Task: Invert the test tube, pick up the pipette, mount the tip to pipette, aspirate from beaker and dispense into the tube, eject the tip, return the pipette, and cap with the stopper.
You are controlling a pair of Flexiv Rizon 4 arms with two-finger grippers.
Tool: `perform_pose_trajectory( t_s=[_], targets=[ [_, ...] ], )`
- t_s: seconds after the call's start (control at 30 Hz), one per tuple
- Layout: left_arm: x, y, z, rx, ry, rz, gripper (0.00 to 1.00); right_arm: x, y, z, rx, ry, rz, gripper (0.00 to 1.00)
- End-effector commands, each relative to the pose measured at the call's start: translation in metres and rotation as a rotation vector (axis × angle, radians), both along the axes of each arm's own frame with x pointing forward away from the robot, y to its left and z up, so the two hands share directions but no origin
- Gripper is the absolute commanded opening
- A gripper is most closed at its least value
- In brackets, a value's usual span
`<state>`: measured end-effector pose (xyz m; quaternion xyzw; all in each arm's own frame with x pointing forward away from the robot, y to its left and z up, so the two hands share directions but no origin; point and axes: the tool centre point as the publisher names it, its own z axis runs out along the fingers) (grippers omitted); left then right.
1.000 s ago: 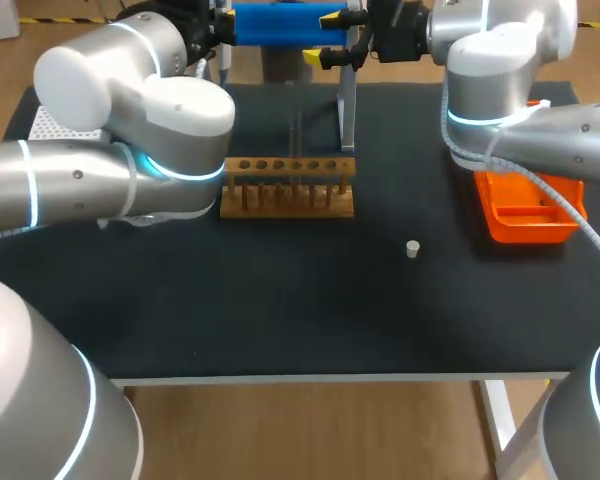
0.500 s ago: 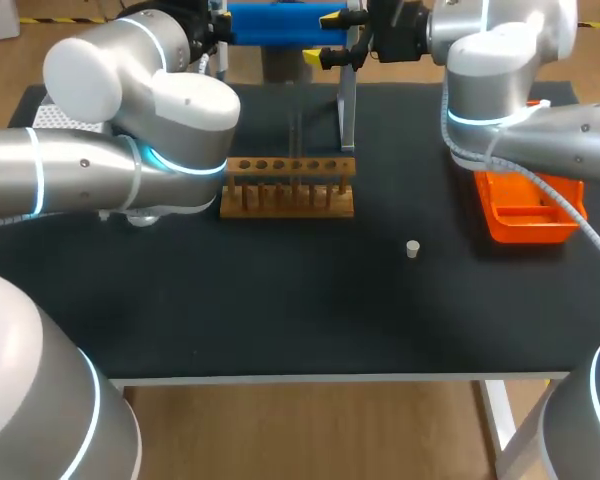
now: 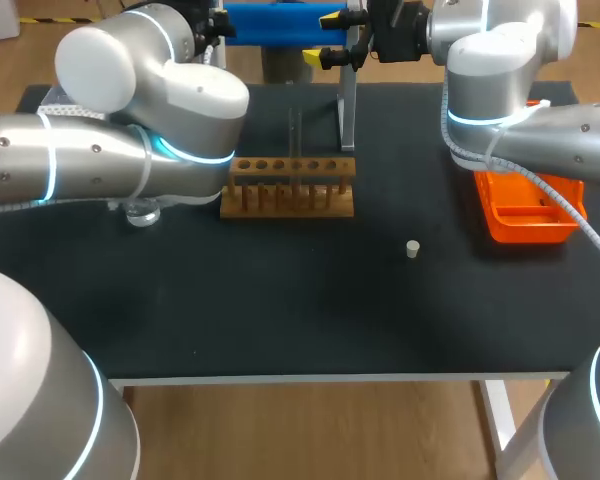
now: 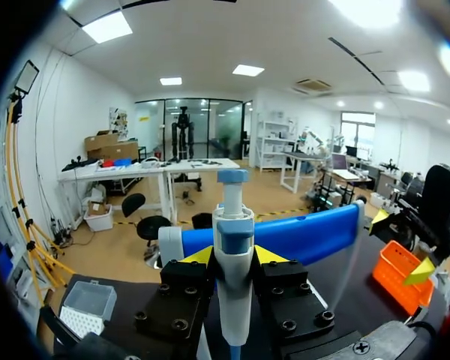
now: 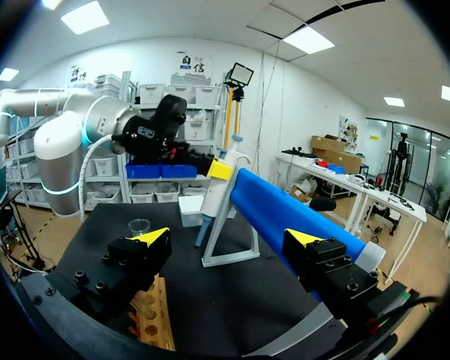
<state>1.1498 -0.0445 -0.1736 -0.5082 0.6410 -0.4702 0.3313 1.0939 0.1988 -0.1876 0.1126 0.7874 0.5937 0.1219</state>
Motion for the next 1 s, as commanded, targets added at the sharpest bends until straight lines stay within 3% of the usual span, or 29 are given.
perform_pose_trajectory(
  t_s=[0.03,1.0],
  targets=[
    [0.005,-0.006,-0.002,0.006,0.014,0.033,0.00,0.001,0.000,0.000,-0.001,0.000,0.001,1.00],
    [0.017,-0.004,-0.019,0.015,0.073,0.092,0.00,0.001,0.000,0.000,-0.001,0.000,0.001,1.00]
  ],
)
